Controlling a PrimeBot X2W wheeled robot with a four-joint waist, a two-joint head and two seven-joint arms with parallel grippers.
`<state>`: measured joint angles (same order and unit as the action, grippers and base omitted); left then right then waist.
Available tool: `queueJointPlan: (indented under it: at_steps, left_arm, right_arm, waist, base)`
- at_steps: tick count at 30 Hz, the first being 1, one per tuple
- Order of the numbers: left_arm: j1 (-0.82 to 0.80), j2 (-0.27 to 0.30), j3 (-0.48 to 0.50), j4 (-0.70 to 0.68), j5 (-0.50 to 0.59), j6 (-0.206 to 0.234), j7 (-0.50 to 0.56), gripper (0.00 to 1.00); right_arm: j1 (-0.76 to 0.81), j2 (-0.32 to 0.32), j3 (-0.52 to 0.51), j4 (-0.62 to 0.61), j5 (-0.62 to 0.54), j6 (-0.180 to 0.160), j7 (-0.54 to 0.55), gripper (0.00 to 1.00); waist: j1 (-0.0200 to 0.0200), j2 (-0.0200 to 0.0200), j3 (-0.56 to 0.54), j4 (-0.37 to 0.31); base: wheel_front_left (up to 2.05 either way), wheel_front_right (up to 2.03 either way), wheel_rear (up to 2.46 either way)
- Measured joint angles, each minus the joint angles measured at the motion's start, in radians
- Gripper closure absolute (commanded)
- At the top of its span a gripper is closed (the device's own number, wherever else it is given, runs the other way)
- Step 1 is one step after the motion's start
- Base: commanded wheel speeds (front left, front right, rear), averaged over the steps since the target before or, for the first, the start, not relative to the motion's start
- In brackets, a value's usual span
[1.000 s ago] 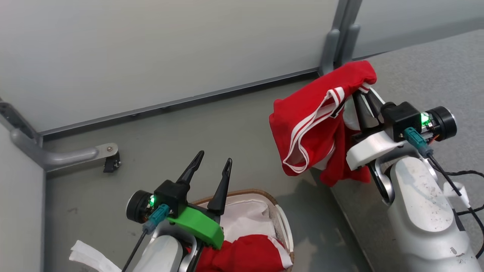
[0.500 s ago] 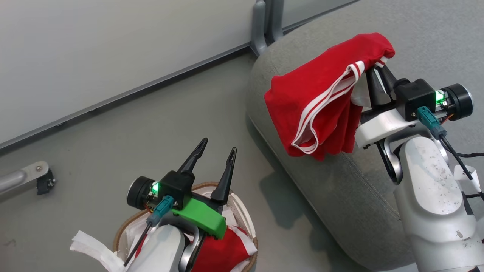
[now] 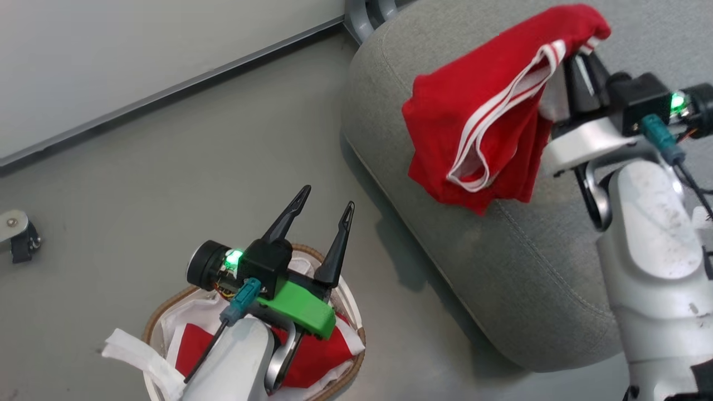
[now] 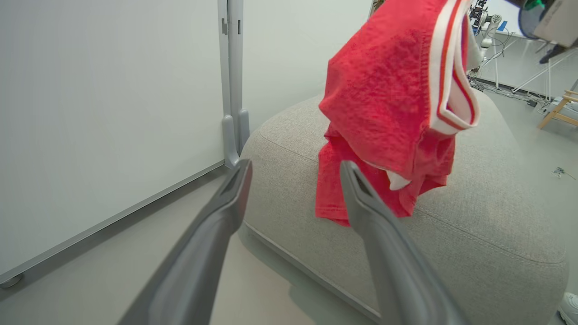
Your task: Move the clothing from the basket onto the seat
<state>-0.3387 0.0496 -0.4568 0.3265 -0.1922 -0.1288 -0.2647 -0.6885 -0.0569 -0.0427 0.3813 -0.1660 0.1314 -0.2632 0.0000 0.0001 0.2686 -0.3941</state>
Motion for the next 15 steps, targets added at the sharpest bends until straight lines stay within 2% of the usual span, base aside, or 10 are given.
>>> queueJointPlan:
  at_steps: [6, 15]
  left_arm:
    - [-0.038, 0.024, -0.006, -0.018, 0.018, 0.0, 0.0, 0.0]
    - [-0.113, 0.056, -0.007, -0.069, 0.045, 0.0, 0.0, 0.0]
  right_arm:
    - [-0.188, -0.087, -0.063, 0.036, -0.004, 0.0, 0.0, 1.0]
    - [-0.479, -0.281, -0.16, 0.118, -0.035, 0.0, 0.0, 1.0]
  waist:
    - [0.0, 0.0, 0.061, 0.032]
    - [0.0001, 0.0, 0.195, 0.091]
  base:
    - [0.0, 0.0, 0.0]
    - [0.0, 0.0, 0.0]
